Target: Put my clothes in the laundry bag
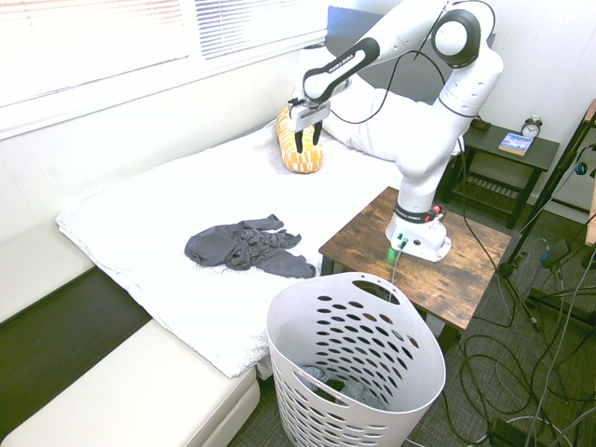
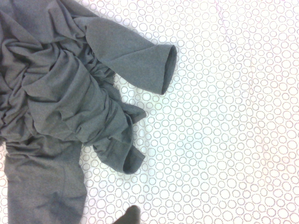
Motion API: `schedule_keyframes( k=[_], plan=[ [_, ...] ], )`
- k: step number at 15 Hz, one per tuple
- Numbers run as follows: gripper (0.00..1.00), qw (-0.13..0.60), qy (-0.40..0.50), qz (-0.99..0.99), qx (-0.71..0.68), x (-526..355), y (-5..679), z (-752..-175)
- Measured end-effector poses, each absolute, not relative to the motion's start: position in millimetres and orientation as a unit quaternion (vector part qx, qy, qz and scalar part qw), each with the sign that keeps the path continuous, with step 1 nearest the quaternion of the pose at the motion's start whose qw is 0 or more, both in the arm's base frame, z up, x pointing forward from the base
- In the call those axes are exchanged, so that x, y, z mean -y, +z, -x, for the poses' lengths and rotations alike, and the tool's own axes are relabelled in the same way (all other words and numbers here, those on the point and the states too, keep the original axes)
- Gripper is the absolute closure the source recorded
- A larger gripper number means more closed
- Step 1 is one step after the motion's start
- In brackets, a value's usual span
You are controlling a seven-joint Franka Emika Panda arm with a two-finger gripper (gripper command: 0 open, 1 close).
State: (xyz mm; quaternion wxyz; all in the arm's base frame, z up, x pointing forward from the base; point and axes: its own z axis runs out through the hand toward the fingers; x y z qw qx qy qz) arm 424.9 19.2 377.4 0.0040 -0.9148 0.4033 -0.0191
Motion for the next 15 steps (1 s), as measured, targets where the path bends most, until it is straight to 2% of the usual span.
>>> schedule_keyframes(
  k=[4,8,15],
  plan=[
    [0.00,0.013,-0.031,0.917,-0.398,-25.9,369.8,-434.2],
    [0.00,0.033,-0.033,0.933,-0.357,-85.9,334.3,-464.4],
    [0.00,0.038,-0.022,0.962,-0.268,-229.0,191.9,-495.0]
  ],
)
